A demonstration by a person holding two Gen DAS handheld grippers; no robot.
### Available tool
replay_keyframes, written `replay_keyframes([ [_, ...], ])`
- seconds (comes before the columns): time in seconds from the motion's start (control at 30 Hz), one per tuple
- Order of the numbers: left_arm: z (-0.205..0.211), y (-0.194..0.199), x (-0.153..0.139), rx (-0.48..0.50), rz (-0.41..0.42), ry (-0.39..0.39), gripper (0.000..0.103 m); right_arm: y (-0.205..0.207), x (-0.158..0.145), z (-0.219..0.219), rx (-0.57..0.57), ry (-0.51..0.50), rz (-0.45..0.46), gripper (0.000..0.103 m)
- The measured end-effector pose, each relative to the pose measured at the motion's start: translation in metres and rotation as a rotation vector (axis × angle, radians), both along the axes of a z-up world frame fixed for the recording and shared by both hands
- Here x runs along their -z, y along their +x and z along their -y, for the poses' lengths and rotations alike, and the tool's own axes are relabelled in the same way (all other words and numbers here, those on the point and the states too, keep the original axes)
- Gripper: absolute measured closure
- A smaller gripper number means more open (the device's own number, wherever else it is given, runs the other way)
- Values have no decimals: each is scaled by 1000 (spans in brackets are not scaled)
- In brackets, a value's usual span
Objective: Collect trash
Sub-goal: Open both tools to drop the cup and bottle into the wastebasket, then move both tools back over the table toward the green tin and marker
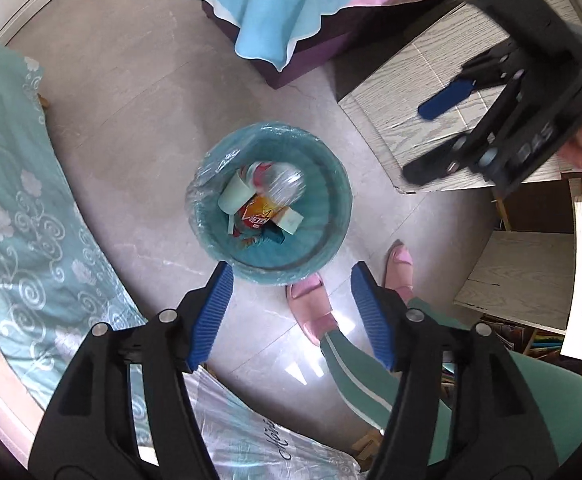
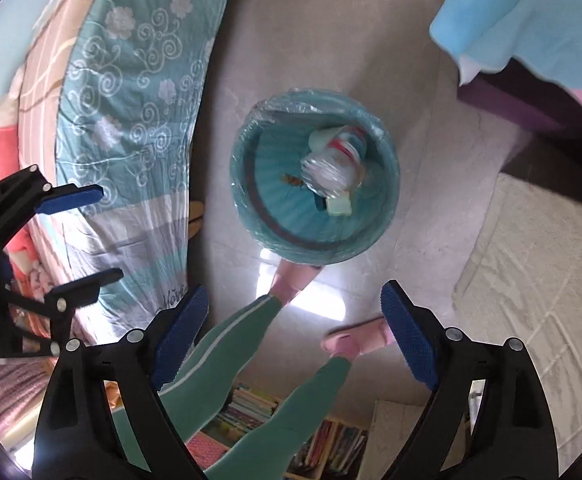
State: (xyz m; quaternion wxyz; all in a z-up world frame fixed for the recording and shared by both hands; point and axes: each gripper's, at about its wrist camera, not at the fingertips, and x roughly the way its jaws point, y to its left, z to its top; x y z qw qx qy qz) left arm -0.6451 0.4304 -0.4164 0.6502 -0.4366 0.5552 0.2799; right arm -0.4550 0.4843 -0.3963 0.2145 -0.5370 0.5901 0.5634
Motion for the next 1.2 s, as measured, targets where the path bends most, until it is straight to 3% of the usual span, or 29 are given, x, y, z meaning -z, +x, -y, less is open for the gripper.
replay_keyframes([
  [0.23,10,-5,-39,6,13,31,27,17,-69,15,-30,81,-58,16],
  [0.37,15,4,-76,44,-7,61,12,25,-121,31,-44,143,-103,16],
  [0.53,17,22,-122,91,-31,108,8,45,-197,56,-49,250,-119,16],
  [0.77,15,68,-191,160,22,197,7,99,-290,99,28,395,-109,16],
  [0.93,16,107,-235,229,75,274,7,149,-331,134,126,472,-64,16],
  [1.2,30,189,-284,413,133,365,7,230,-362,199,298,522,24,16],
])
